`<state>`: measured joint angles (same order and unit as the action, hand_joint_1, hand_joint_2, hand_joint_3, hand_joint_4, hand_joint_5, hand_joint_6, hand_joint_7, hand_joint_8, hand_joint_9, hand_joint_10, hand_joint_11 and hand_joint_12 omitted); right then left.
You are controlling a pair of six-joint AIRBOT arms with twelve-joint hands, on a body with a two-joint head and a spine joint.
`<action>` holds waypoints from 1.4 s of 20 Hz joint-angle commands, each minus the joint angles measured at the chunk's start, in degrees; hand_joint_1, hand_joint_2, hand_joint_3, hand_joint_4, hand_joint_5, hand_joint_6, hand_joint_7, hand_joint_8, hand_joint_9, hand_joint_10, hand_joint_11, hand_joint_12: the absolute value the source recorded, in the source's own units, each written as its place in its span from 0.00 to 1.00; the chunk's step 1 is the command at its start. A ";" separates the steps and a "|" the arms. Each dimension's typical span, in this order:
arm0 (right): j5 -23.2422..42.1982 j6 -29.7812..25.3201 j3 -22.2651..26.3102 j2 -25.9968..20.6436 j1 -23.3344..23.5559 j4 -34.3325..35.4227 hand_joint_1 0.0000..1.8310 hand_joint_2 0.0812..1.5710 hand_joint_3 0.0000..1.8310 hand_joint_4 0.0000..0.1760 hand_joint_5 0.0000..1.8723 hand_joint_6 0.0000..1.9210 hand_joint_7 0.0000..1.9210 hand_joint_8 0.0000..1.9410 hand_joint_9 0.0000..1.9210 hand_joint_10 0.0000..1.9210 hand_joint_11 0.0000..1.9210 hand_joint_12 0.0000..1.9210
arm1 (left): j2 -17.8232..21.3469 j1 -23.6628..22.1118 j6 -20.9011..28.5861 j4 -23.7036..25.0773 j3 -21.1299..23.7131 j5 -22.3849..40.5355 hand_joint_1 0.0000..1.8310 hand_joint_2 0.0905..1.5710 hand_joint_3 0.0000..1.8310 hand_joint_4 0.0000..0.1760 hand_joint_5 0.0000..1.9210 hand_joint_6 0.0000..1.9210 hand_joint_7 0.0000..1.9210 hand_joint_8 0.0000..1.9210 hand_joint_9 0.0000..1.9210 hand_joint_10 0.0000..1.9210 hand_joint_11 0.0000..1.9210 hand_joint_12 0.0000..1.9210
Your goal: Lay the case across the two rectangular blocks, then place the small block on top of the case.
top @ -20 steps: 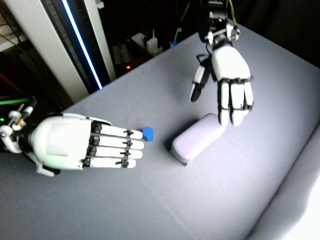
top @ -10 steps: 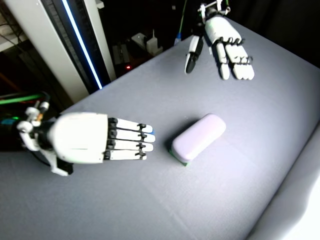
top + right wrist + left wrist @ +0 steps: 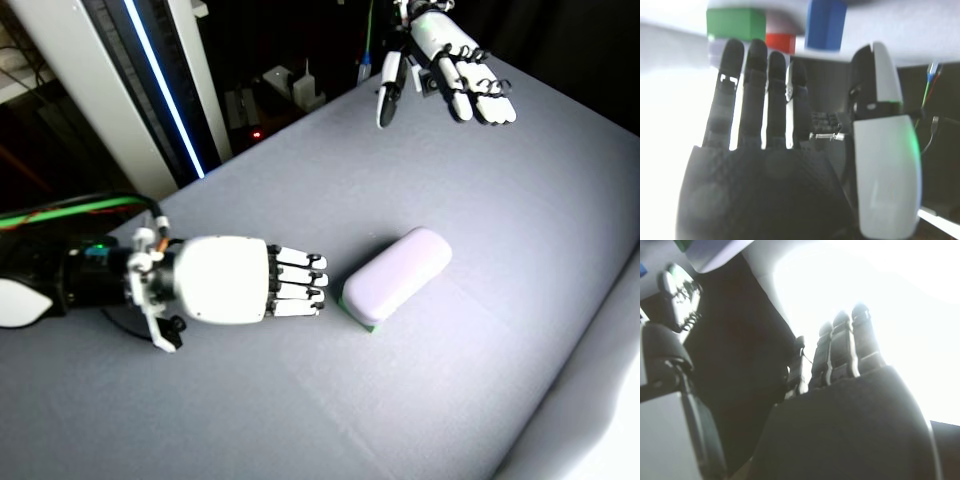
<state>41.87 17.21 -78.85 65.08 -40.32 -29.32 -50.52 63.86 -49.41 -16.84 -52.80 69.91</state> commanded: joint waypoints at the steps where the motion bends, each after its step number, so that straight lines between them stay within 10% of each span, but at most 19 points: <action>1: 4.98 -0.33 -0.29 0.33 0.64 1.63 0.57 0.65 0.00 0.00 0.27 0.00 0.23 0.00 0.24 0.00 0.00 0.58 | -0.47 -0.31 0.53 0.67 -0.24 7.26 0.46 0.57 0.00 0.83 0.00 0.00 0.00 0.00 0.00 0.00 0.01 0.00; 8: 2.81 -0.44 -1.06 1.85 1.69 -1.06 0.65 0.62 0.00 0.00 0.32 0.00 0.33 0.01 0.32 0.01 0.09 0.49 | -1.12 -0.28 1.27 0.71 -0.70 6.68 0.47 0.57 0.00 0.85 0.01 0.00 0.00 0.00 0.00 0.00 0.02 0.01; 11: 2.39 -0.44 -1.11 2.32 1.74 -1.57 0.67 0.60 0.00 0.00 0.39 0.00 0.43 0.03 0.43 0.06 0.17 0.62 | -1.25 -0.28 1.37 0.71 -0.70 6.64 0.47 0.57 0.00 0.83 0.01 0.00 0.00 0.00 0.00 0.00 0.02 0.01; 15: 2.25 -0.50 -1.09 2.75 1.74 -1.73 0.67 0.62 0.00 0.00 0.49 0.00 0.44 0.21 0.36 0.53 0.29 0.75 | -1.43 -0.24 1.58 0.70 -0.68 6.53 0.47 0.57 0.00 0.87 0.01 0.00 0.00 0.00 0.00 0.00 0.03 0.02; 16: 2.25 -0.53 -1.06 2.75 1.74 -1.75 0.65 0.66 0.00 0.00 0.55 0.35 0.43 0.32 0.38 0.58 0.32 0.78 | -1.44 -0.21 1.59 0.69 -0.67 6.52 0.47 0.58 0.00 0.84 0.01 0.00 0.00 0.00 0.00 0.00 0.03 0.02; 20: 2.39 -0.64 -0.79 2.74 1.74 -1.74 0.66 0.73 0.00 0.00 0.47 0.50 0.46 0.67 0.37 0.60 0.29 0.81 | -1.44 0.02 1.76 0.67 -0.55 6.59 0.47 0.57 0.00 0.76 0.03 0.01 0.00 0.00 0.01 0.00 0.04 0.03; 23: 3.01 -1.23 -0.62 2.68 1.74 -1.72 0.67 0.71 0.00 0.00 0.49 0.51 0.51 0.60 0.41 0.67 0.32 0.87 | -1.44 0.11 1.83 0.67 -0.48 6.67 0.48 0.57 0.00 0.77 0.03 0.00 0.01 0.00 0.01 0.00 0.03 0.03; 28: 8.77 -2.44 0.24 0.74 1.84 1.10 0.68 0.67 0.00 0.00 0.50 0.53 0.61 0.39 0.54 0.46 0.41 0.74 | -1.42 0.48 2.08 0.51 -0.35 6.77 0.48 0.57 0.00 0.60 0.04 0.00 0.02 0.00 0.02 0.00 0.02 0.03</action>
<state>43.77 15.03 -78.52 66.17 -39.11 -31.00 -51.68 64.58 -47.68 -16.97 -53.15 69.38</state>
